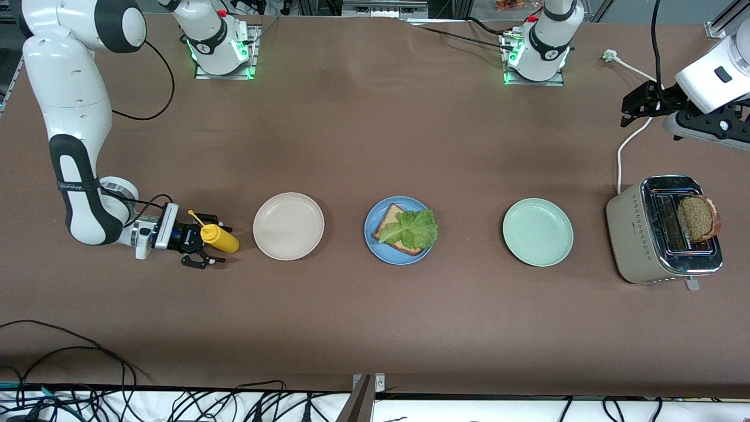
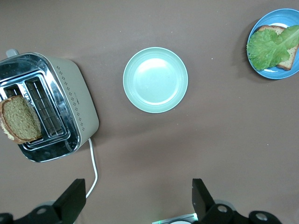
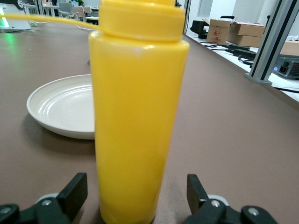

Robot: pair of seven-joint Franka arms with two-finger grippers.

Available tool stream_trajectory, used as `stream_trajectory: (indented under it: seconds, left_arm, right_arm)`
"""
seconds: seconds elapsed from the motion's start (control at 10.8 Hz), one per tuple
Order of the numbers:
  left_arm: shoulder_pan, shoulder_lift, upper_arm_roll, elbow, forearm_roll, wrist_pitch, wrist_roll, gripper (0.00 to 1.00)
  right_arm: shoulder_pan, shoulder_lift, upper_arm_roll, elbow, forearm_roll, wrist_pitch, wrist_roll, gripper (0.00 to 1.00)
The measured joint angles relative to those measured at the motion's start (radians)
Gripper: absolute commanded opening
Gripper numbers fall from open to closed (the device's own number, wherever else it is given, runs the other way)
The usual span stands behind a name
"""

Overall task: Make sandwich in blue plate with both arms
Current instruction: 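Close the right gripper around the yellow mustard bottle, then lift the mustard bottle and carry it over the blue plate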

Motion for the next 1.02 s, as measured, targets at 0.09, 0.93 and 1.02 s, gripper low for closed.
stream_trajectory:
  seconds: [0.09,0.93,1.02]
  left_arm:
    - [0.0,0.0,0.0,0.0,0.0,0.0,0.0,1.0]
    - [0.0,0.0,0.0,0.0,0.0,-0.011,0.0,1.0]
    - [0.0,0.0,0.0,0.0,0.0,-0.011,0.0,1.0]
  right_arm:
    - [0.003,0.002,0.0,0.0,0.009,0.002,-0.001,0.11]
    - [0.14,-0.047,-0.152,0.013,0.006,0.052,0.116,0.0]
    - [0.204,-0.068,-0.213,0.013,-0.022,0.052,0.187,0.0]
